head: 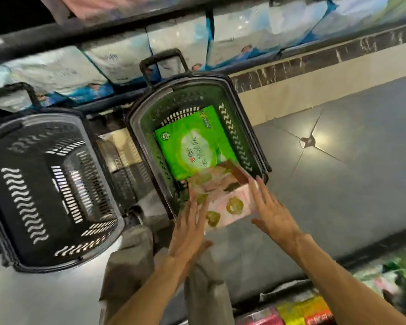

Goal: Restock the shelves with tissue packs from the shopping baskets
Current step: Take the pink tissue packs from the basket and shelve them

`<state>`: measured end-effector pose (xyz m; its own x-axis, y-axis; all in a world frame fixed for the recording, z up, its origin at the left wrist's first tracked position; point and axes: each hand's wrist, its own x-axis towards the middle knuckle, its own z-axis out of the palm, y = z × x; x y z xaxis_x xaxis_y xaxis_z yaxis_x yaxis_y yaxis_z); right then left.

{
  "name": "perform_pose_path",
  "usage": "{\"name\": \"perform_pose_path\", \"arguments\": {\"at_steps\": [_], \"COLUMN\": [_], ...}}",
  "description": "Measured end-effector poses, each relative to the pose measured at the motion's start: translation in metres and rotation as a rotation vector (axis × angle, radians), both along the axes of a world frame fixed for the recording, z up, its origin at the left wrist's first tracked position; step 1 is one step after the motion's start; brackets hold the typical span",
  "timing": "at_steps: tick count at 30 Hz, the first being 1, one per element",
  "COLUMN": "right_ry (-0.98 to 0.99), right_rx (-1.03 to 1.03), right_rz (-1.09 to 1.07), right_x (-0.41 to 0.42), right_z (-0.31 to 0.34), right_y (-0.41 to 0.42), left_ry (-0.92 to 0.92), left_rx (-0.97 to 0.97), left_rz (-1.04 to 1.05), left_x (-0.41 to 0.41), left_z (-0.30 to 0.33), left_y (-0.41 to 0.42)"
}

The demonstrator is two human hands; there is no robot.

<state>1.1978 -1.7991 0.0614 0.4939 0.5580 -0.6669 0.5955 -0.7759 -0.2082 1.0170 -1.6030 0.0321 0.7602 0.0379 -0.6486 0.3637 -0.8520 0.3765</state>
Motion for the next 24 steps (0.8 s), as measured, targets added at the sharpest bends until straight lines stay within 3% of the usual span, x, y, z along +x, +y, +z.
{"name": "perform_pose_path", "arguments": {"at_steps": [5,11,14,19,24], "right_ry": [0.041,0.261,0.379,0.480,0.453], "right_rx": [0.233,0.506,0.526,0.542,0.512], "right_rz": [-0.054,-0.433,-0.505,-0.635,-0.661], "right_x": [0.036,0.065,0.071,0.081,0.095], "right_z": [-0.012,-0.025,-0.041,-0.073,-0.108], "right_y": [0.032,0.074,0.078,0.101,0.112], "left_ry": [-0.111,-0.147,-0.155,-0.187,-0.234], "left_rx": [-0.103,-0.354,-0.521,-0.655,-0.638], "left_rz": [0.307,0.746,0.966,1.165,1.239], "left_x": [0.031,0.053,0.050,0.054,0.082], "left_z": [-0.009,-0.027,-0.040,-0.064,-0.088], "left_y": [0.032,0.078,0.084,0.072,0.069]}}
